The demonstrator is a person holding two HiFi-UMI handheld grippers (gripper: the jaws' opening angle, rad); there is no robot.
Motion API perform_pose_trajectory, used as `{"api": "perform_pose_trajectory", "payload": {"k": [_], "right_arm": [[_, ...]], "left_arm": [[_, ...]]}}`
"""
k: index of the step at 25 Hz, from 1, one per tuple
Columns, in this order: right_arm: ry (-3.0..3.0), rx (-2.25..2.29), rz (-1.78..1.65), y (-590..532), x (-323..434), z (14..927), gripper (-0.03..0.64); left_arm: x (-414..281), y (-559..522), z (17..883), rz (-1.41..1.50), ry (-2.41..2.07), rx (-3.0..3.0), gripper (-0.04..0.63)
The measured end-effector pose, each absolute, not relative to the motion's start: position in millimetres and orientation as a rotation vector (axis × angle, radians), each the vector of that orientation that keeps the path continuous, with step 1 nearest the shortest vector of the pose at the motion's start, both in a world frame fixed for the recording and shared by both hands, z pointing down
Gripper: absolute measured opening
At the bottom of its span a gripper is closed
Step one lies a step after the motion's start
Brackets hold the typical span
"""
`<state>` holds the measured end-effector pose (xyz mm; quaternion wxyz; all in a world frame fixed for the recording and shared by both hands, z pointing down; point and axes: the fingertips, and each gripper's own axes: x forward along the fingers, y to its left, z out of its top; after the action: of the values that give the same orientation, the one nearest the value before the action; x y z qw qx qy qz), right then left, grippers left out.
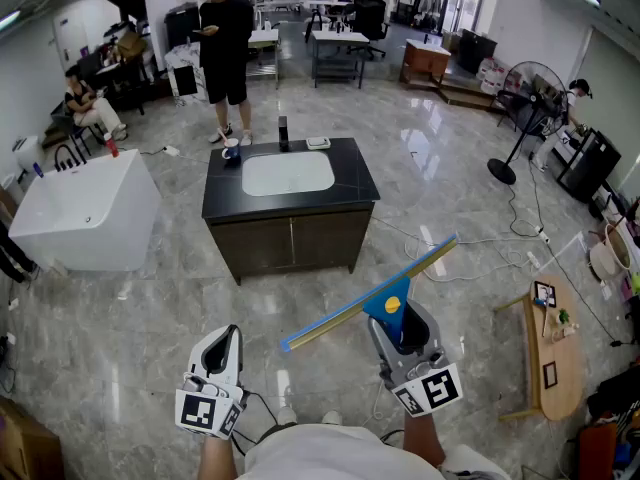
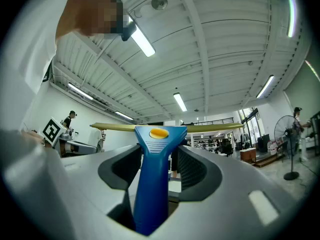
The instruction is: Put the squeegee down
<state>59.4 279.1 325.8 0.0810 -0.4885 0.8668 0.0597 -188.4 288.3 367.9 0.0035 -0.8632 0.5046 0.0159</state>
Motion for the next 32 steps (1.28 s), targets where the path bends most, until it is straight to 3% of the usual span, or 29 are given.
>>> {"api": "perform_pose_trajectory", "payload": {"k": [23, 32], "right_arm": [[2.558, -1.441, 0.149, 274.6, 59.0, 328.5, 0.239], [2.536, -1.466, 0.170, 265.5, 92.5, 332.4, 0.239]], "left_arm": [[-185.7, 292.3, 355.3, 0.100, 1.547, -2.667, 0.005], [-149.4, 282.4, 361.1, 0.042, 1.542, -2.644, 0.005]]}}
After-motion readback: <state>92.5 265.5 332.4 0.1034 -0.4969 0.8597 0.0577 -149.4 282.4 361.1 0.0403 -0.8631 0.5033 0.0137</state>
